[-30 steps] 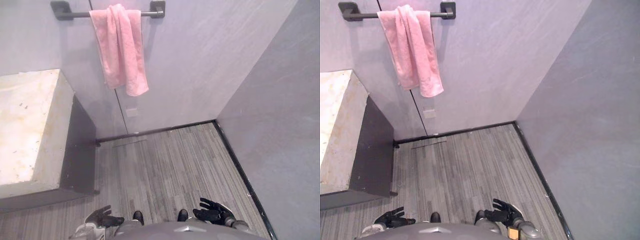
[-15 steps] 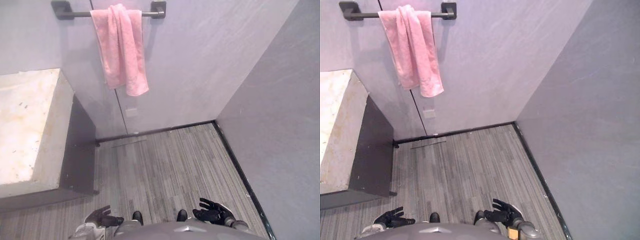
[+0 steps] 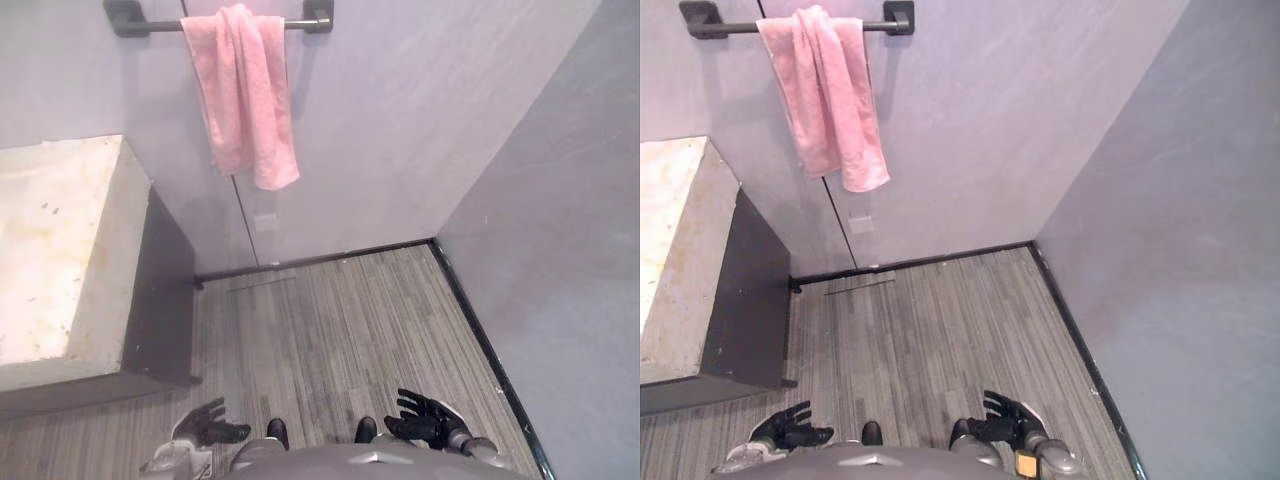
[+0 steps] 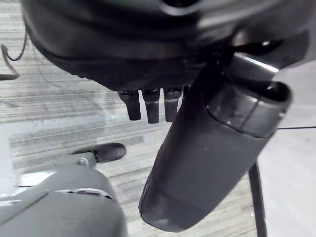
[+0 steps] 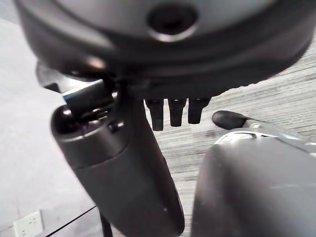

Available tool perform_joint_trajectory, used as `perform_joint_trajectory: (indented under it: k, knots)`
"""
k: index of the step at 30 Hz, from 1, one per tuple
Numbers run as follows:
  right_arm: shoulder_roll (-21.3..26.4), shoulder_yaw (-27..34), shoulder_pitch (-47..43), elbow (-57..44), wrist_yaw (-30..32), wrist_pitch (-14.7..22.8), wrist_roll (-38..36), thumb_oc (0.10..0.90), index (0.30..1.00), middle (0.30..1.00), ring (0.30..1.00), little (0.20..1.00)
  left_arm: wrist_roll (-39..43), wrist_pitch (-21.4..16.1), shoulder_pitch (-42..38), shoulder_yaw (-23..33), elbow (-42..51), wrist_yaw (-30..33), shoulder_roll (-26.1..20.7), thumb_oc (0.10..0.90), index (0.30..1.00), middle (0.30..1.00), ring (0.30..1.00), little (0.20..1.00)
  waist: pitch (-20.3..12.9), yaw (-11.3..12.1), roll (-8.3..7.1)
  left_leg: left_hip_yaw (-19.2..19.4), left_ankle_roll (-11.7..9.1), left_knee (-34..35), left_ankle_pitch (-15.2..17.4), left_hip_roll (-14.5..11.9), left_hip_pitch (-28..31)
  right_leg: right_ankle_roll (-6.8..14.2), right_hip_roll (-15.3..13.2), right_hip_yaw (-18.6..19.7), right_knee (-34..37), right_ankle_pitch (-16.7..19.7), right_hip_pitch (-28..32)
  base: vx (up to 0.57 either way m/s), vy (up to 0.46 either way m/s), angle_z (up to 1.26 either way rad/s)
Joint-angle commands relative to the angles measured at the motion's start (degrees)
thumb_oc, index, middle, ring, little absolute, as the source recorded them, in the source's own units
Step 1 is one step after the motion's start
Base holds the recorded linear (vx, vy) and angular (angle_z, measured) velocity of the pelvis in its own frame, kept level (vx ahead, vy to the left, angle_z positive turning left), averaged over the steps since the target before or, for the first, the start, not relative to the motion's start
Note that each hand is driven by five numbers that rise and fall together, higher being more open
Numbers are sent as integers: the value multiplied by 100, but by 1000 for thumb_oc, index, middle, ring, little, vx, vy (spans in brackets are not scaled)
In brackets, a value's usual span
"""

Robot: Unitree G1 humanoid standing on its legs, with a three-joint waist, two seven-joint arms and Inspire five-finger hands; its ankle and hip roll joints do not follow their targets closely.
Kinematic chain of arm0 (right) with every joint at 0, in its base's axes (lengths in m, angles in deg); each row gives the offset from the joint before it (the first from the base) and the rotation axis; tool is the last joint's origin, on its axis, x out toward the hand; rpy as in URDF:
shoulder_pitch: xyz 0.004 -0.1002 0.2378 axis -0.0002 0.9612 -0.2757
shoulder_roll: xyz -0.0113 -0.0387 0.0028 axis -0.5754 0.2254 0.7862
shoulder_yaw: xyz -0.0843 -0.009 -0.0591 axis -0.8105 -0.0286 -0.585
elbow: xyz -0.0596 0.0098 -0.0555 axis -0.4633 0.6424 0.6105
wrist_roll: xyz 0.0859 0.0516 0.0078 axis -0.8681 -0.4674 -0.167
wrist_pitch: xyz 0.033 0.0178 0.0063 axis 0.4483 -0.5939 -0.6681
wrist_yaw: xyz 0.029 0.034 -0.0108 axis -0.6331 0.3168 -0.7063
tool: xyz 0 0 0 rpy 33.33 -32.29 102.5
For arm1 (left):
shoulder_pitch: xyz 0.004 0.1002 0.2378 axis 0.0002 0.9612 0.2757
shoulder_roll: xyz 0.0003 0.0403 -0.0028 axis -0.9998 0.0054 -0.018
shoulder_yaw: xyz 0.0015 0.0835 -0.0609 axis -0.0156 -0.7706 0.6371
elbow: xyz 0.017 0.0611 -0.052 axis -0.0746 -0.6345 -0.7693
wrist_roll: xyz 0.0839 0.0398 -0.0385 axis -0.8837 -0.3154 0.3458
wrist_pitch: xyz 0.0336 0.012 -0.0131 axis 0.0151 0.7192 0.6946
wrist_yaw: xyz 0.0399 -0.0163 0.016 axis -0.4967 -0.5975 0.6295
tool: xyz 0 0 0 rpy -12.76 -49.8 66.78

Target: Organize the bathroom.

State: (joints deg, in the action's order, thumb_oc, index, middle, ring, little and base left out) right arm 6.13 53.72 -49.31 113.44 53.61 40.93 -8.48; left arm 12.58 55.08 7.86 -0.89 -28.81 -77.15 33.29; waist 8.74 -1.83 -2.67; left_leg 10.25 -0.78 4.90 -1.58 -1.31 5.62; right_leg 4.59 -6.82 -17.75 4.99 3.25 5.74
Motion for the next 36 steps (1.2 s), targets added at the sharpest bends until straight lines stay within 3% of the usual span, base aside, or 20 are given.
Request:
perform_joint_trajectory:
  k: [1, 7, 16, 25, 28, 29, 30, 32, 34, 36]
  knots:
    - [477, -72, -407, -450, -31, 350, -359, 800, 900, 900, 900, 900, 164, -236, -573, 126, 90, 33, -39, 800, 900, 900, 900, 900, -138, -61, 305, -46, -349, -613, 549, -286, -16, 296, 256, -20, -517, -818, -3, -40, -175, -2]
    - [578, -72, -425, -776, 21, 296, -244, 800, 900, 900, 900, 900, 403, -356, -639, 227, 365, -67, -83, 800, 900, 900, 900, 900, -61, 51, 198, -270, -387, -1378, 650, -225, -508, 170, 232, -42, -561, -854, 52, -2, -80, -2]
    - [567, 19, -281, -464, -126, 399, -213, 800, 900, 900, 900, 900, 525, -670, -648, 312, 389, -179, 8, 800, 900, 900, 900, 900, -58, 90, 100, -402, -339, -1759, 862, -120, -630, 95, 167, -85, -597, -903, 114, 12, -46, 3]
    - [687, 27, -118, -971, -148, 480, -332, 800, 900, 900, 900, 900, 634, -923, -753, 336, 1102, 48, -209, 800, 900, 900, 900, 900, 28, 49, 6, -304, -357, -2834, 677, -120, -1125, -21, 219, -70, -576, -915, 199, 10, -50, -5]
    - [733, 9, -164, -1425, -18, 550, -594, 800, 900, 900, 900, 900, 705, -1012, -712, 323, 1643, 157, -350, 800, 900, 900, 900, 900, 84, 23, 43, -138, -325, -2476, 677, -49, -1068, -3, 311, -16, -601, -961, 236, 71, 6, 5]
    - [738, -23, -216, -1849, 148, 598, -689, 800, 900, 900, 900, 900, 742, -1087, -665, 324, 2061, 259, -429, 800, 900, 900, 900, 900, 113, -4, 124, 90, -339, -1975, 484, -55, -1057, 15, 438, 33, -596, -976, 259, 131, 29, 9]
    - [740, -29, -217, -1965, 187, 599, -704, 800, 900, 900, 900, 900, 733, -1106, -651, 320, 2181, 288, -451, 800, 900, 900, 900, 900, 120, -9, 140, 151, -350, -1870, 420, -69, -1069, 18, 463, 39, -589, -978, 269, 164, 36, 7]
    - [757, -6, -151, -2583, 420, 690, -700, 800, 900, 900, 900, 900, 819, -1146, -565, 284, 2785, 460, -544, 800, 900, 900, 900, 900, 151, -41, 233, 530, -419, -1357, -1, -147, -1223, 37, 599, 55, -545, -980, 358, 172, 27, -4]
    - [795, 59, -91, -3143, 563, 896, -599, 800, 900, 900, 900, 900, 726, -1177, -508, 263, 3357, 691, -628, 800, 900, 900, 900, 900, 189, -31, 281, 580, -458, -1259, -288, -232, -1373, -3, 668, 58, -569, -1042, 455, 203, 30, -6]
    - [844, 34, -153, -3312, 566, 1204, -558, 800, 900, 900, 900, 900, 577, -1325, -518, 255, 3599, 856, -654, 800, 900, 900, 900, 900, 177, -17, 272, 528, -385, -1201, -154, -184, -1326, -5, 641, 98, -609, -1068, 460, 178, 73, -17]
